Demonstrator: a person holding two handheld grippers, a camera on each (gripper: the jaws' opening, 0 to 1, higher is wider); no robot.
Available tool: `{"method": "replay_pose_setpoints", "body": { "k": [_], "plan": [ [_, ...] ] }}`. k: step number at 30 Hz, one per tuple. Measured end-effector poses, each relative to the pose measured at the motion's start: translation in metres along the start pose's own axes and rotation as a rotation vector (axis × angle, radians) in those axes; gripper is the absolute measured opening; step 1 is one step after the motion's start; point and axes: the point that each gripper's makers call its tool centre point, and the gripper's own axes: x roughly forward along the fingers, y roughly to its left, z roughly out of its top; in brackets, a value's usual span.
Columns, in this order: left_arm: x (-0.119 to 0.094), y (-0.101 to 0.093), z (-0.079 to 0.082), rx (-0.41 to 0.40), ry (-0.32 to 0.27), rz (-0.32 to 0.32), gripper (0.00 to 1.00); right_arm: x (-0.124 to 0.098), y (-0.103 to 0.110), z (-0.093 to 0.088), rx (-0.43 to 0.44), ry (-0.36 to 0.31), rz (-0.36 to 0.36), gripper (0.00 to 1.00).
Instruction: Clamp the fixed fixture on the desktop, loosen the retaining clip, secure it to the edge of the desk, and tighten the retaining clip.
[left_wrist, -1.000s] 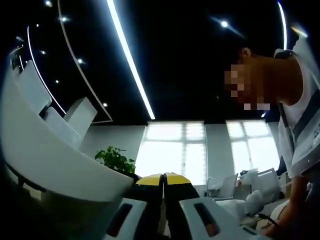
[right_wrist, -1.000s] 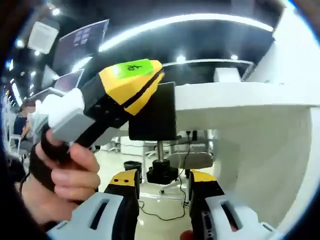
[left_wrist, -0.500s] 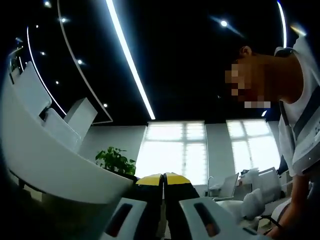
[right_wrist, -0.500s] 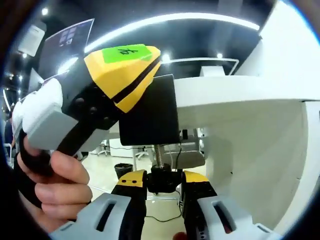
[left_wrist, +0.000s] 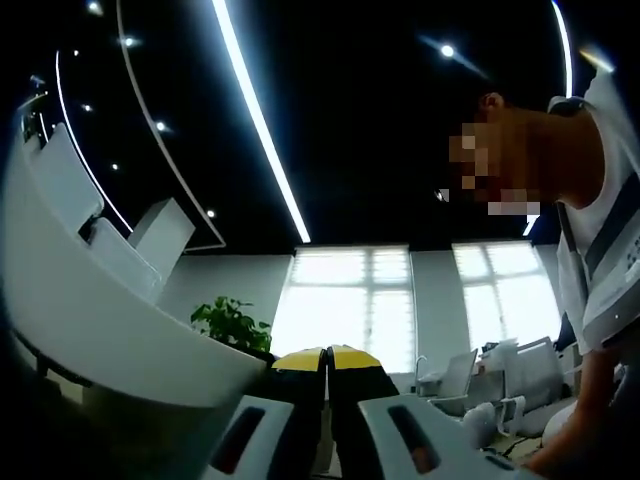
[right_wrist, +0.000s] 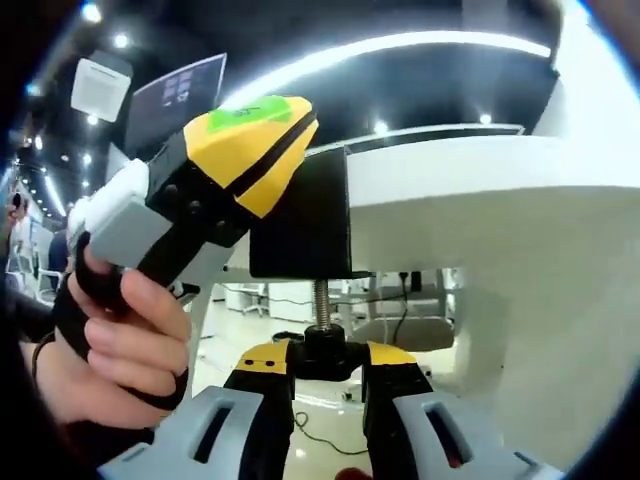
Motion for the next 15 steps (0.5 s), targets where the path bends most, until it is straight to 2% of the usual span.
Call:
{"method": "replay_pose_setpoints", "body": {
  "k": [5,7,12,14,15],
  "plan": [
    [0.000,0.000,0.000,0.002,-0.001,-0.001,0.01,0.000,0.000,0.003,0.028,-0.016,0.084,0.25],
    [0.000,0.000,0.000,0.001,-0.002,-0.001,0.01,-0.001,0.001,0.004,0.022,-0.014,0.091,0.25],
    [0.001,0.000,-0.002,-0.021,-0.013,0.002,0.01,-0.001,-0.003,0.004,-0.027,-0.009,0.041,0.26],
    [0.002,-0.001,-0.003,-0.013,-0.004,0.003,0.01,-0.003,-0.007,0.002,-0.054,0.004,-0.003,0.26],
    [0.002,-0.001,-0.003,-0.011,0.001,0.003,0.01,-0.006,-0.011,0.002,-0.062,0.013,-0.058,0.28]
  ]
}}
